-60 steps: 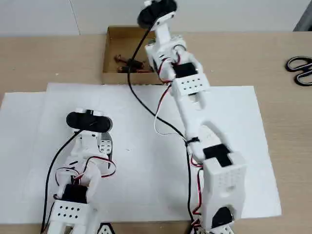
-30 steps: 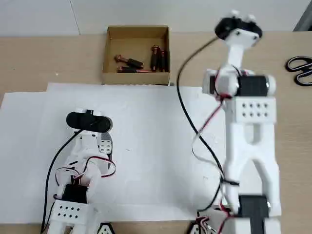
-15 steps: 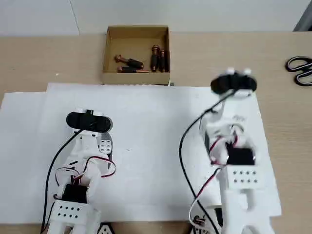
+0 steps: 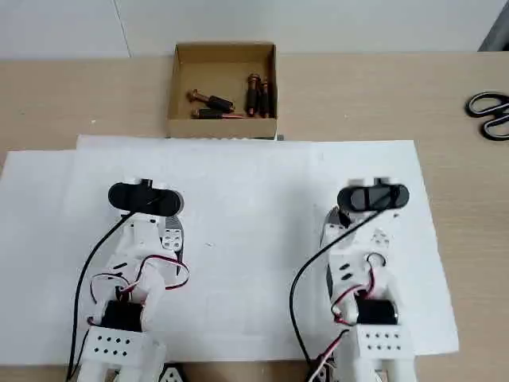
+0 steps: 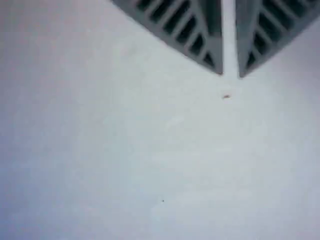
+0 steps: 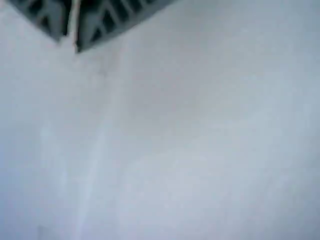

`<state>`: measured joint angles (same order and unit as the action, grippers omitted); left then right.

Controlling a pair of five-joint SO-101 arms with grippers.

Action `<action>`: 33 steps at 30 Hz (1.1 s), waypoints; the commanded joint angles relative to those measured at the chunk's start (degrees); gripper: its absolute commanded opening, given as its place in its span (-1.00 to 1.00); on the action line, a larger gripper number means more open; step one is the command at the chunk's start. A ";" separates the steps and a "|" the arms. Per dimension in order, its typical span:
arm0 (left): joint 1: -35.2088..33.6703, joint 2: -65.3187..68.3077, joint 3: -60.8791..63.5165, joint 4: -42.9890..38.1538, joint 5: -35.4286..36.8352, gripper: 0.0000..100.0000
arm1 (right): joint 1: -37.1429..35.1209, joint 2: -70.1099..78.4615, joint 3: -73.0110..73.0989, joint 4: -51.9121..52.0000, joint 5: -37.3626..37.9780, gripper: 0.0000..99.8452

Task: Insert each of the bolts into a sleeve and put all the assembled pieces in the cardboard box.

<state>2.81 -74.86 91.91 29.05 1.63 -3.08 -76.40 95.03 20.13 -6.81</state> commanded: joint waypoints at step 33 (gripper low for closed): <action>0.35 -0.70 -0.13 -1.41 0.09 -0.99 | 0.04 -27.56 1.41 33.01 0.62 -0.99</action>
<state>2.81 -74.86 91.91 29.05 1.63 -3.16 -102.68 95.91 52.75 -6.81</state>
